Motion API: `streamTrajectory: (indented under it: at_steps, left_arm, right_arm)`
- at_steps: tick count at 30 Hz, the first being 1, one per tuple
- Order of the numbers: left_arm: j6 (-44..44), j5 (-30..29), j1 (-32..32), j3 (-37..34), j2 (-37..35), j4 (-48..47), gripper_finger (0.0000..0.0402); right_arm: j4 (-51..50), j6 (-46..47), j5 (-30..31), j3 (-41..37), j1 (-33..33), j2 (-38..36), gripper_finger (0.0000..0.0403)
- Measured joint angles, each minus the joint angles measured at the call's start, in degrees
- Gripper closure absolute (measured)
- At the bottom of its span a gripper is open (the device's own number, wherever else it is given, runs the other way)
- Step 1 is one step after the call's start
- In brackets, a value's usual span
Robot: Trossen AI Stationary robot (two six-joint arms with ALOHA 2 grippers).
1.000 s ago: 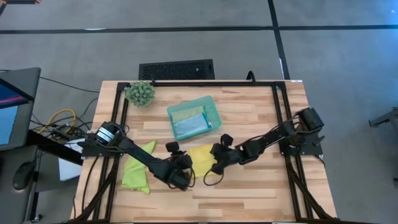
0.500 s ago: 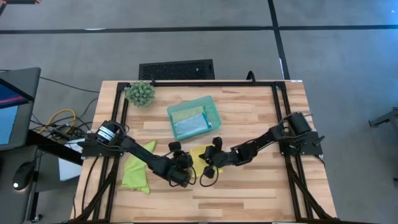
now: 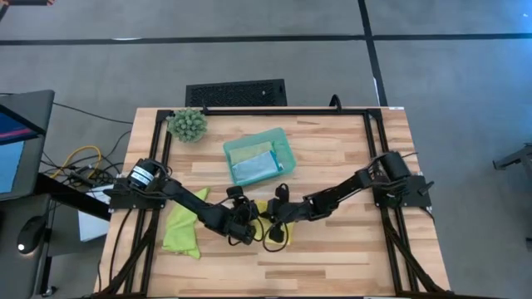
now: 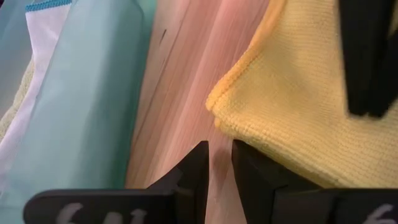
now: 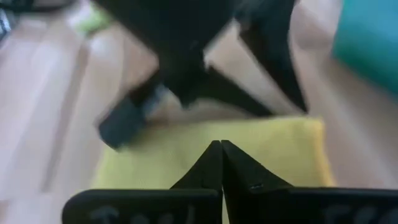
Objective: Fold microfiber towels
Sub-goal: Fold the yellow towel
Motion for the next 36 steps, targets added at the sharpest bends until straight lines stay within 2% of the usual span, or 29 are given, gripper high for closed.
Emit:
streamTrajectory:
  at_steps: [4,8,13,18,24,27,31,36]
  left_arm:
    - [0.05,-0.06,-0.2,0.0,0.02,-0.12,0.0336]
    - [1.47,-0.52,-0.87,0.99,-0.46,-1.64,0.0336]
    - [3.46,-1.31,-1.99,4.72,-0.75,-6.83,0.0336]
    - [-0.44,-2.42,-2.67,6.39,-0.94,-14.04,0.0336]
    - [-7.25,-4.42,-5.15,10.52,-0.94,-25.17,0.0336]
    - [-7.59,-6.25,-6.65,11.89,-0.94,-23.93,0.0336]
    - [-4.2,-4.54,-7.91,12.09,-0.94,-18.07,0.0336]
    - [-2.78,-2.25,-7.26,11.06,-0.37,-12.75,0.0336]
  right_arm:
    - [-4.88,-0.02,5.35,0.06,1.18,-4.04,0.0387]
    - [-3.68,-0.01,10.73,0.06,1.74,-4.55,0.0387]
    - [0.42,1.71,10.49,0.06,0.17,0.18,0.0383]
    - [4.89,3.84,10.91,0.09,-1.5,4.74,0.0387]
    - [4.29,0.75,10.94,-0.13,-1.75,2.72,0.0381]
    - [2.97,-2.72,11.3,0.02,0.13,-1.88,0.0382]
    - [-5.56,-3.94,14.99,-0.22,4.14,-8.45,0.039]
    - [-11.77,2.38,21.8,-4.88,10.52,-13.24,0.0389]
